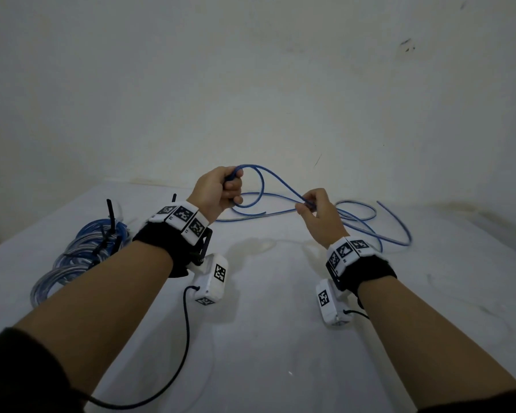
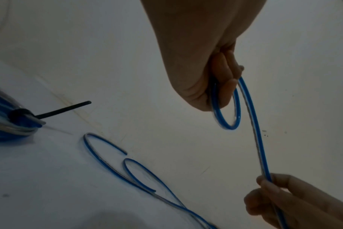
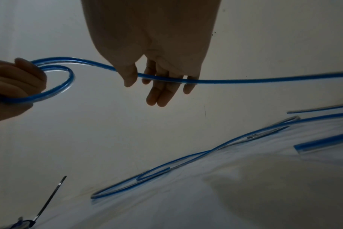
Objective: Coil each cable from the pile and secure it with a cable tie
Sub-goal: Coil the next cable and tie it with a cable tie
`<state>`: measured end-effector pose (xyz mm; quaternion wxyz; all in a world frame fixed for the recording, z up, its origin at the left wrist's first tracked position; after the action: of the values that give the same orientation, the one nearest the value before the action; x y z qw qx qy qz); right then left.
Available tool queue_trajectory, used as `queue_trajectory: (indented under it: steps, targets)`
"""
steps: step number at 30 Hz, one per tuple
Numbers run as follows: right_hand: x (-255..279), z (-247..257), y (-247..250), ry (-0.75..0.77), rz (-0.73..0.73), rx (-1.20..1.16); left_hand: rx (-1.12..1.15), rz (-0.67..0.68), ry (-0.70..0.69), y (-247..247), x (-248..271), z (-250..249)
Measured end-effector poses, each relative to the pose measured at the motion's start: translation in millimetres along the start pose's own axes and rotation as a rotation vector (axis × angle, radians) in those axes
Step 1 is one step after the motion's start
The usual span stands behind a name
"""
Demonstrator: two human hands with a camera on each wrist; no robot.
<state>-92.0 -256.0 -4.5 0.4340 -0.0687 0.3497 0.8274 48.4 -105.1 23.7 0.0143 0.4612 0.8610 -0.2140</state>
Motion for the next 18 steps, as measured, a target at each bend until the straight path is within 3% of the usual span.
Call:
queue_trajectory:
  steps: [5, 10, 15, 18]
  targets:
    - [-3, -19, 25, 0.001, -0.149, 0.174, 0.258, -0.055, -0.065, 12, -5, -13]
    - [-6, -20, 22, -0.005, -0.139, 0.192, 0.394, -0.011, -0.138, 3, -6, -25]
    - [-8, 17, 1, 0.086, -0.027, 0.161, 0.354, 0.039, -0.222, -19, -7, -34]
    - [-3, 39, -16, 0.16, 0.068, 0.188, 0.159, 0.028, -0.282, -29, -7, -37]
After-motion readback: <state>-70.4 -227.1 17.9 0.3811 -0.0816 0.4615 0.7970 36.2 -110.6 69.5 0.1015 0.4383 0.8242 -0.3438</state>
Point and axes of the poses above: each hand's wrist, its own x-axis away from the middle knuckle, its own y-axis out of the back of the hand, z = x × y, the point moved 10 cm from there along -x, towards the middle knuckle, and after that the axes turned 4 degrees about -y, right-handed, at the moved point
